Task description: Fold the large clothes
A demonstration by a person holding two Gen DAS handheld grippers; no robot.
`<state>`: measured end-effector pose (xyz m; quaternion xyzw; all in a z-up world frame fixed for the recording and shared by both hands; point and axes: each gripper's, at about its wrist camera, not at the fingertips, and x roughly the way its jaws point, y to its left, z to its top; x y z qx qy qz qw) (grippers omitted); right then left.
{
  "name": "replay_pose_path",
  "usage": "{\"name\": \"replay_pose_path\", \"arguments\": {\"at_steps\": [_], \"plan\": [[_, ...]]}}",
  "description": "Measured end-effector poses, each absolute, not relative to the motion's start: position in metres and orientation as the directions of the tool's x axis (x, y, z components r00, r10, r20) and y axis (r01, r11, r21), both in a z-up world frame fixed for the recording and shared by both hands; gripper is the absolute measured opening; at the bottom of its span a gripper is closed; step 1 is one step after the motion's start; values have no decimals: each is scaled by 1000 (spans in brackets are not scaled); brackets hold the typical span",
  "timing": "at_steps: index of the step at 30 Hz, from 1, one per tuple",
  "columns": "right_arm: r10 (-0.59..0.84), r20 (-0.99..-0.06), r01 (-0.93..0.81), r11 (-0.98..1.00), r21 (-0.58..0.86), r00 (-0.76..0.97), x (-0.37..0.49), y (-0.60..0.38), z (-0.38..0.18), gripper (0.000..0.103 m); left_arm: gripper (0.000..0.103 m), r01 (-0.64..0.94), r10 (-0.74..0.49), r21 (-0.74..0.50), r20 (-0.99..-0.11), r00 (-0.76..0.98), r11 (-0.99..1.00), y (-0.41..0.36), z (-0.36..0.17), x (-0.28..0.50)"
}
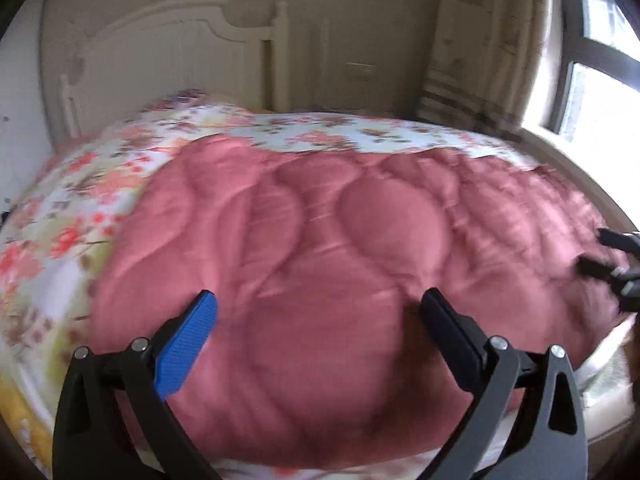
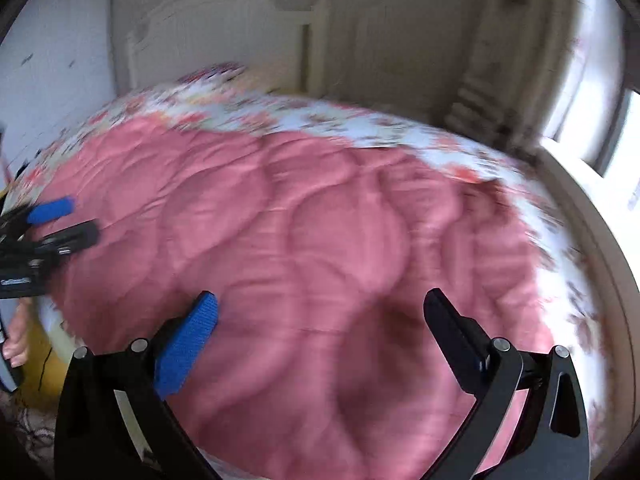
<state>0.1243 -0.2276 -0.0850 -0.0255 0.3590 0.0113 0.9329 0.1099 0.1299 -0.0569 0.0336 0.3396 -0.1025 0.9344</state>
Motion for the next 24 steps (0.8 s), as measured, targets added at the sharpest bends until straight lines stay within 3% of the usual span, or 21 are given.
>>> {"name": "replay_pose_path", "arguments": {"at_steps": [5,9,12,14,18,21,24], "plan": [[29,-695,46,995,89,718,114,-279,-111,99,100,205,-180,-39,-654,735,978,141,-53,111],[-26,-676,75,996,44,737,107,-277,-95,98,100,140,-142,-50,-608,782,989,161,-34,113],[-61,-647,123,991,52,760,101,-288,-90,98,101,78,-70,-18,-684,726,997,178,-54,135],[-75,-691,150,987,49,719,109,-296,-106,99,101,92,-69,-3,-686,725,996,181,-64,139],[20,-706,142,975,169,708,109,-310,-123,98,99,79,-31,38,-683,729,996,178,-51,134],[-23,-692,171,975,145,721,98,-311,-106,98,98,103,-92,-17,-602,793,995,176,-17,122],[79,-601,115,954,277,796,66,-318,-86,98,99,166,-130,20,-528,839,986,155,13,118]]}}
